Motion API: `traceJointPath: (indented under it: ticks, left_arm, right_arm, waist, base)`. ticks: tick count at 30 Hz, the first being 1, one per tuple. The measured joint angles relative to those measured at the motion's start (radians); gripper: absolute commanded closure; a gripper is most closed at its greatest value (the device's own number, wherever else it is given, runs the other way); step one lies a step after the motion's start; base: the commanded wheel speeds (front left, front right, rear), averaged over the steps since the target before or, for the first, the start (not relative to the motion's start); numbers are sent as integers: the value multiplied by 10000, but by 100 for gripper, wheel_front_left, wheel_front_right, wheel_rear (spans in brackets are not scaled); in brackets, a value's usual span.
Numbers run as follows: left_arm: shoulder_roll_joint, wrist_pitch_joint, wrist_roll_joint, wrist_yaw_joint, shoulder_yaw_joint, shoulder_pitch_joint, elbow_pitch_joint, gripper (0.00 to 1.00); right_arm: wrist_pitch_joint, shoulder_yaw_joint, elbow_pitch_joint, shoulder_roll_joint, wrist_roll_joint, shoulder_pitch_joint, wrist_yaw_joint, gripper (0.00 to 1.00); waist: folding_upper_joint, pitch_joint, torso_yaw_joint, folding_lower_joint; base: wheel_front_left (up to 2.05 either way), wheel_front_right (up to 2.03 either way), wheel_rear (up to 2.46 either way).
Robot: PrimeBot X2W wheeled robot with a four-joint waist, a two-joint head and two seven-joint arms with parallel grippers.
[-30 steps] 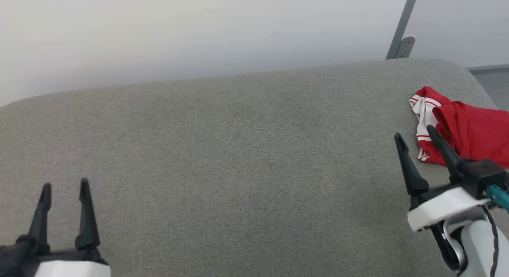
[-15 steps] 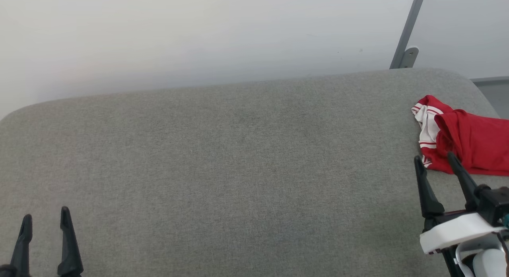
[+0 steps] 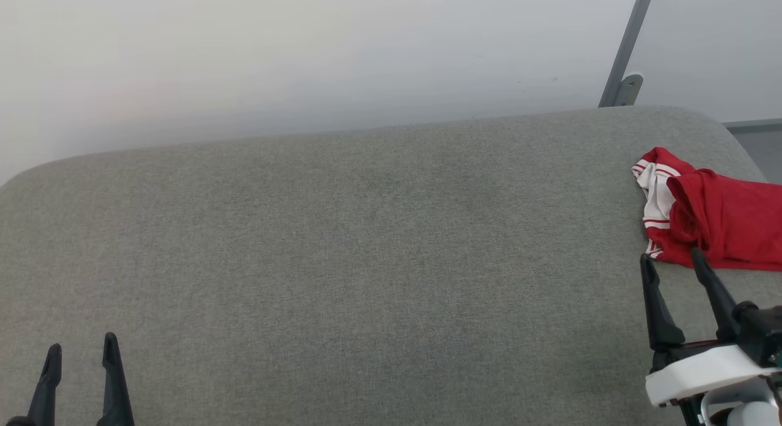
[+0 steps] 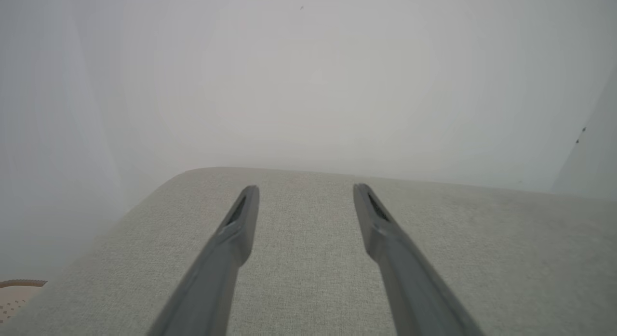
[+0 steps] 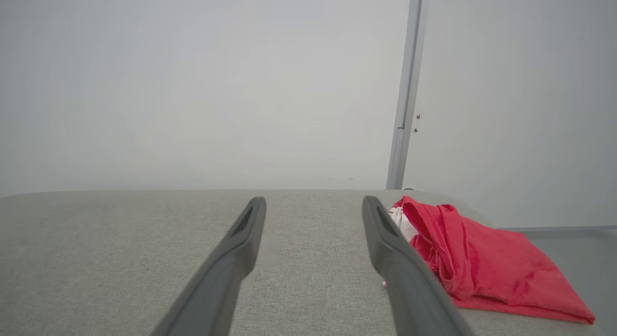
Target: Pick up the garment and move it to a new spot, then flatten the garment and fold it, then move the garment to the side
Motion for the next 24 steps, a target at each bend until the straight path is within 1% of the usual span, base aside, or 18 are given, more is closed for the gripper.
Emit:
traceJointPath:
  ticks: [8, 13, 24]
  left_arm:
    - [56, 0, -324, 0, -188, 29, 148, 0]
    - [136, 0, -341, 0, -280, 29, 178, 0]
    - [119, 0, -291, 0, -284, 32, 35, 0]
  right_arm:
    - [0, -63, -77, 105, 0, 153, 0, 0]
    - [0, -73, -92, 109, -2, 194, 0, 0]
    - [0, -65, -82, 100, 2, 223, 0, 0]
  waist:
    - [0, 0, 30, 0]
    - [0, 12, 76, 0]
    - [0, 41, 130, 0]
  base:
    - [0, 0, 0]
    - [0, 0, 0]
    - [0, 0, 0]
